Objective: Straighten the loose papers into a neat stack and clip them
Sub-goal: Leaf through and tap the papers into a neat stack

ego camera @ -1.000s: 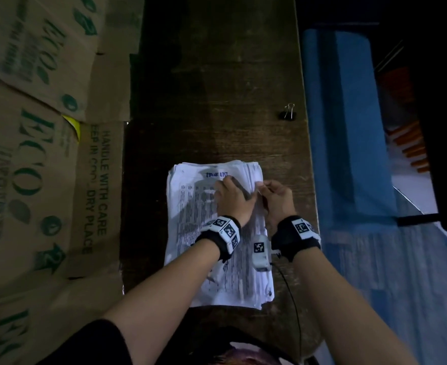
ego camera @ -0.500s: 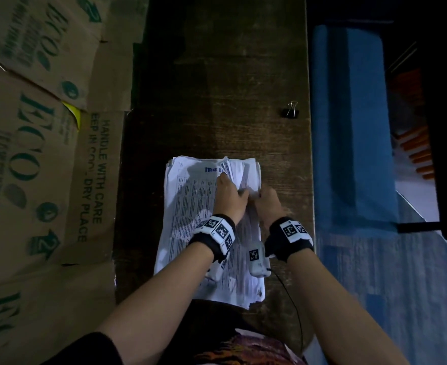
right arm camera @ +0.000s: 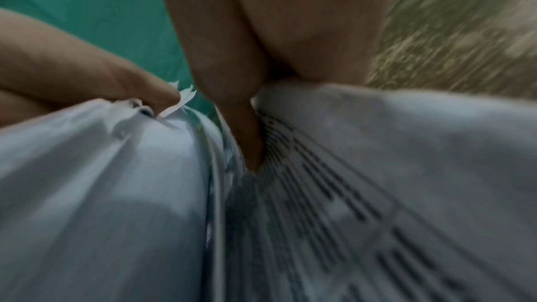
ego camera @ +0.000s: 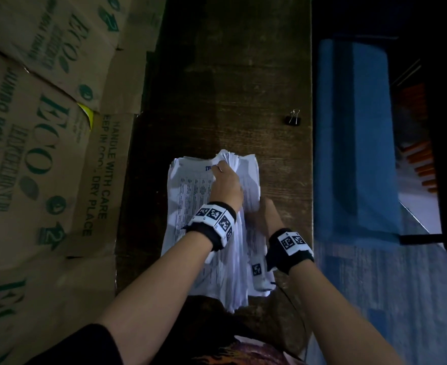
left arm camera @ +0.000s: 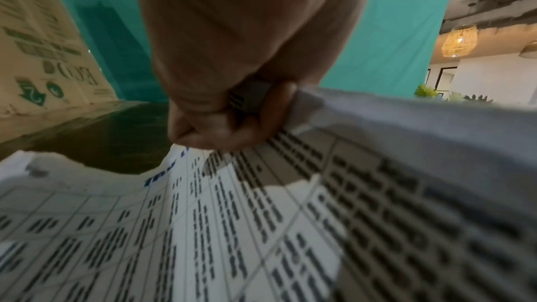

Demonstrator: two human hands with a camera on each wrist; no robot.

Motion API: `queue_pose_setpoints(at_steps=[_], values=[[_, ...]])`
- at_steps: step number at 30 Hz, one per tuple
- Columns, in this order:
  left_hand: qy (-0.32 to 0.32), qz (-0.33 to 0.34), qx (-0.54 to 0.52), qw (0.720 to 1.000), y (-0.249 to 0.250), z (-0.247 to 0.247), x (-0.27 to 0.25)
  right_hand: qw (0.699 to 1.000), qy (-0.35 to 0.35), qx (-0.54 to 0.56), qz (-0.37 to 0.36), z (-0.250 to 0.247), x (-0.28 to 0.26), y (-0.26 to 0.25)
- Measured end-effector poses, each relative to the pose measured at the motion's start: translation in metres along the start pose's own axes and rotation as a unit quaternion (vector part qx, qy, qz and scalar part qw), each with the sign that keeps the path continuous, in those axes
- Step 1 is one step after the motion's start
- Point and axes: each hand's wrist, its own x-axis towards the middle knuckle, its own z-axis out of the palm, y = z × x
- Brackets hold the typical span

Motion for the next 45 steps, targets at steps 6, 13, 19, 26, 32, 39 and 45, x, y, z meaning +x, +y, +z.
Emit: queue_pose_setpoints(at_steps=[6, 13, 19, 26, 32, 39, 45], values=[[-0.010, -0.040, 0.048, 0.998, 0.006, -0.004, 0.004, 0.989, 0.081, 0.113, -0.052, -0.027, -0.012, 0.008], [-0.054, -0.035, -0.016, 0.998, -0.008, 0.011, 0.013, 0.995, 0.039, 0.087, -0.015, -0.035, -0.003, 0.025], [-0.056, -0.035, -0.043, 0.997, -0.012, 0.018, 0.014, 0.985, 0.104, 0.098, -0.100, -0.069, -0.032, 0.013], [-0.147, -0.066, -0.185, 0.969, -0.021, 0.030, 0.011, 0.949, 0.211, 0.019, -0.235, -0.143, -0.092, -0.028], [-0.159, 0.083, -0.515, 0.838, -0.007, -0.054, -0.045, 0.933, 0.127, 0.053, -0.332, -0.162, -0.125, -0.064], [0.127, 0.085, -0.483, 0.862, -0.041, -0.119, -0.090, 0.934, 0.039, 0.093, -0.344, -0.076, -0.119, -0.086], [0.138, 0.075, -0.483, 0.861, -0.099, -0.129, -0.099, 0.921, 0.058, 0.130, -0.362, -0.015, -0.124, -0.089]])
